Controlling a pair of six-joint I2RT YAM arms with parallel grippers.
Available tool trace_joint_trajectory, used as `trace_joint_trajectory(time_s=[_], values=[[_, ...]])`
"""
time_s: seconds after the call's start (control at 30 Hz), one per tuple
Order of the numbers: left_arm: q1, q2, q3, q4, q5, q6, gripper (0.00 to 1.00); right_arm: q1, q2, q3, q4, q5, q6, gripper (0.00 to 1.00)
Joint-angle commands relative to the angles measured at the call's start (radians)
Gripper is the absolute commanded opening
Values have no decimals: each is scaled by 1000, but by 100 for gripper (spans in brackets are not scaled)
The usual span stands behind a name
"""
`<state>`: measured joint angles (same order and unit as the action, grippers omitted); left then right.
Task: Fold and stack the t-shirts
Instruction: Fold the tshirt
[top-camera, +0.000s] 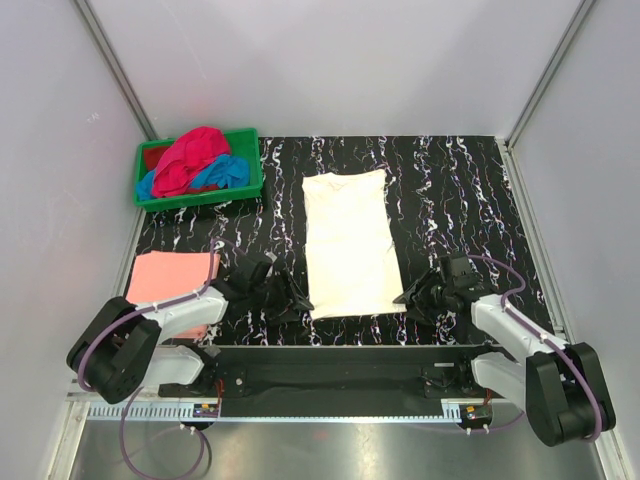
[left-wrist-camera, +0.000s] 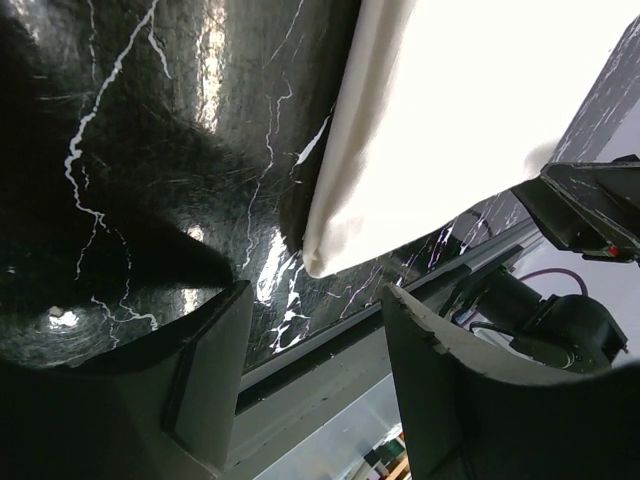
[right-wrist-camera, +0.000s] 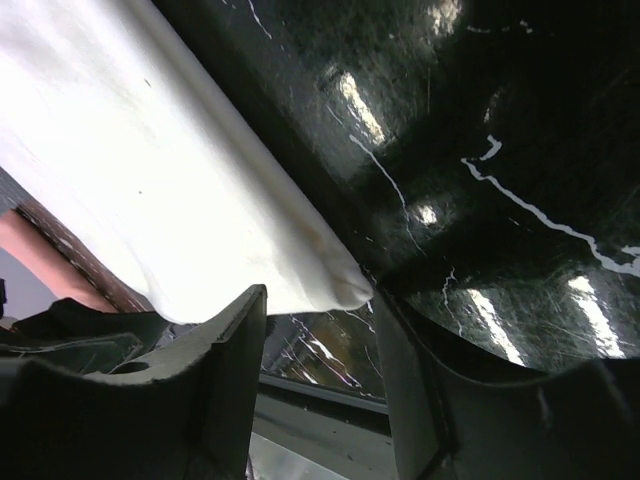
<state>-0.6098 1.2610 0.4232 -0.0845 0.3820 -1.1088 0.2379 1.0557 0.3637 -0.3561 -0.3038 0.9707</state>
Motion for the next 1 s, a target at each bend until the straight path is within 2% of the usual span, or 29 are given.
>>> trace_joint_trajectory(time_s=[0.0,0.07,0.17,0.23,0.3,0.37,0.5,0.63,0.8,0.97], values=[[-2,-17,-17,48,6,-25,59,-12,3,-32,48,80,34,54],[-2,-26,-23,49,9,-31,59,-14,7,-34,65,84,40,53],[-2,-28,-32,54,12,-39,60,-14,42,-17,71,78,28,42],[-2,-19,-34,65,12,-45,64,-14,76,-9,66,55,23,24],[-2,-6,-32,83,15,-51,64,-14,98,-9,83,22,26,10],[-2,14,-35,122,20,-72,64,-14,92,-11,88,9,28,4],[-10,47,-31,131,17,-114,63,-14,50,-3,49,15,10,0],[-34,64,-31,91,-12,-176,63,-14,38,-5,39,9,2,0],[-62,144,-18,62,-11,-232,55,-14,29,-12,42,-1,2,0],[-67,138,-49,51,-57,-315,54,-14,27,4,31,-4,-10,0]])
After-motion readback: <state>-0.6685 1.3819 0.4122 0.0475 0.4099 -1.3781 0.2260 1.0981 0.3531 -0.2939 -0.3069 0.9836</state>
